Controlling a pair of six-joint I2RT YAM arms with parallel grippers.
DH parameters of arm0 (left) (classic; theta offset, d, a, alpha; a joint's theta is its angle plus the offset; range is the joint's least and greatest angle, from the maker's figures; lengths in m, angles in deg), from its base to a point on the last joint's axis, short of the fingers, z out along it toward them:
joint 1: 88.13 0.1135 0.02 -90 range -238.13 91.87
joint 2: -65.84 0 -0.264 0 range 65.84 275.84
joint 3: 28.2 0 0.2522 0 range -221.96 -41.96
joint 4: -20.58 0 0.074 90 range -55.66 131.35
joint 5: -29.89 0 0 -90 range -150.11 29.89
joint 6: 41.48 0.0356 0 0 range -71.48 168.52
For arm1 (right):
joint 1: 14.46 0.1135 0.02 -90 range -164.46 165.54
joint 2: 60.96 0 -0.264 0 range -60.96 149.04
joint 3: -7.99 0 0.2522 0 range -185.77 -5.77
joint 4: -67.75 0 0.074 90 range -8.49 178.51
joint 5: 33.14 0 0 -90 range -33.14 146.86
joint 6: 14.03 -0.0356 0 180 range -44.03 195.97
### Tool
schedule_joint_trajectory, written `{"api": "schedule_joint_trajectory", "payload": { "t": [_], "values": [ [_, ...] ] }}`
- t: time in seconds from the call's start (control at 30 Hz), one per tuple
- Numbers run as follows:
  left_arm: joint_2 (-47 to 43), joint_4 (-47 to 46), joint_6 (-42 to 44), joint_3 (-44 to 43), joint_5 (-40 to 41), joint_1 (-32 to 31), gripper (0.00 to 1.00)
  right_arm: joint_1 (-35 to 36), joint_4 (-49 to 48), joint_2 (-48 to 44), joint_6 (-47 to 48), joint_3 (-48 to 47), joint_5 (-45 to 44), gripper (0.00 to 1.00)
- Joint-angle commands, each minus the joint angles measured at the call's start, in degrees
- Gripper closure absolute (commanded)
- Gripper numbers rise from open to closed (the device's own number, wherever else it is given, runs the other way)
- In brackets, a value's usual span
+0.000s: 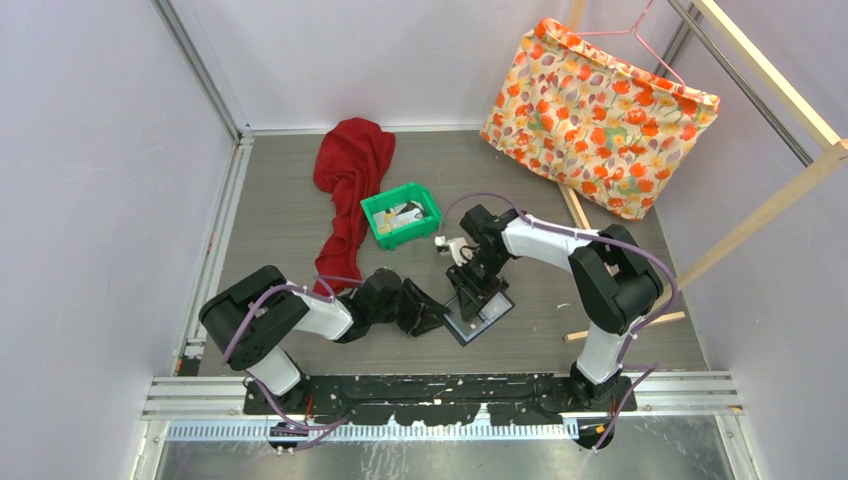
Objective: Put the credit cards into the card holder
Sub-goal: Insert the credit card into the card holder, then close the card holder at the center of the board.
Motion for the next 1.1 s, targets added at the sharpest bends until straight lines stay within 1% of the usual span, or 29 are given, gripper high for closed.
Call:
{"api": "schedule_joint_trajectory", "payload": {
  "t": [0.0, 0.1, 0.27, 0.4, 0.5, 0.57, 0.63, 0.7, 0.73, 0.83, 0.87, 0.9, 0.97, 1.03, 1.07],
  "values": [
    [0.41, 2.11, 2.99, -0.19, 1.87, -0.25, 0.56, -0.28, 1.55, -0.79, 2.87, -3.32, -0.44, 0.54],
    [-0.96, 3.55, 4.58, -0.3, 2.23, -0.25, 0.54, -2.15, 3.2, -1.81, 5.22, -4.91, -0.48, 0.52],
    [-5.48, 9.41, 8.57, -0.71, 4.08, -0.03, 0.51, -4.94, 6.91, -4.05, 10.83, -6.55, 3.31, 0.52],
    [-10.78, 16.29, 14.2, -1.88, 5.59, 0.28, 0.5, -9.54, 5.07, -7.27, 10.62, -5.42, 4.93, 0.52],
    [-15.69, 22.65, 17.65, -2.66, 7.97, 0.32, 0.47, -13.99, 3.21, -8.42, 9.94, -4.39, 1.59, 0.52],
    [-19.34, 25.0, 18.79, -2.33, 9.55, 0.36, 0.46, -15.84, 1.9, -8.93, 9.78, -3.38, -1.55, 0.51],
    [-21.83, 24.65, 18.56, -0.83, 11.02, 0.37, 0.44, -17.08, 0.43, -8.88, 9.47, -2.41, -4.78, 0.46],
    [-23.75, 22.17, 17.58, 1.62, 12.29, 0.43, 0.42, -17.46, -0.97, -8.24, 9.48, -1.5, -7.67, 0.43],
    [-24.75, 21.4, 16.93, 2.7, 12.93, 0.64, 0.4, -17.63, -1.51, -7.61, 9.45, -1.08, -8.38, 0.42],
    [-28.43, 21.06, 16.31, 4.85, 14.92, 2.33, 0.16, -17.71, -2.04, -5.7, 9.28, -0.82, -9.39, 0.43],
    [-30.59, 22.37, 16.79, 4.91, 15.44, 2.92, 0.02, -17.69, -2.24, -5.32, 9.19, -0.8, -9.76, 0.44],
    [-32.2, 24.26, 17.76, 4.65, 16.21, 3.33, 0.0, -17.68, -2.69, -5.07, 8.89, -0.72, -10.33, 0.44],
    [-35.28, 29.03, 20.34, 3.4, 18.18, 3.53, 0.0, -17.76, -3.37, -4.08, 8.37, -0.71, -11.42, 0.47],
    [-37.72, 33.08, 21.41, 2.48, 19.98, 3.53, 0.0, -17.74, -3.03, -2.67, 8.2, -1.13, -11.66, 0.55],
    [-38.6, 33.4, 21.04, 2.72, 20.03, 3.61, 0.0, -17.68, -2.79, -2.0, 8.14, -1.28, -11.67, 0.61]
  ]
}}
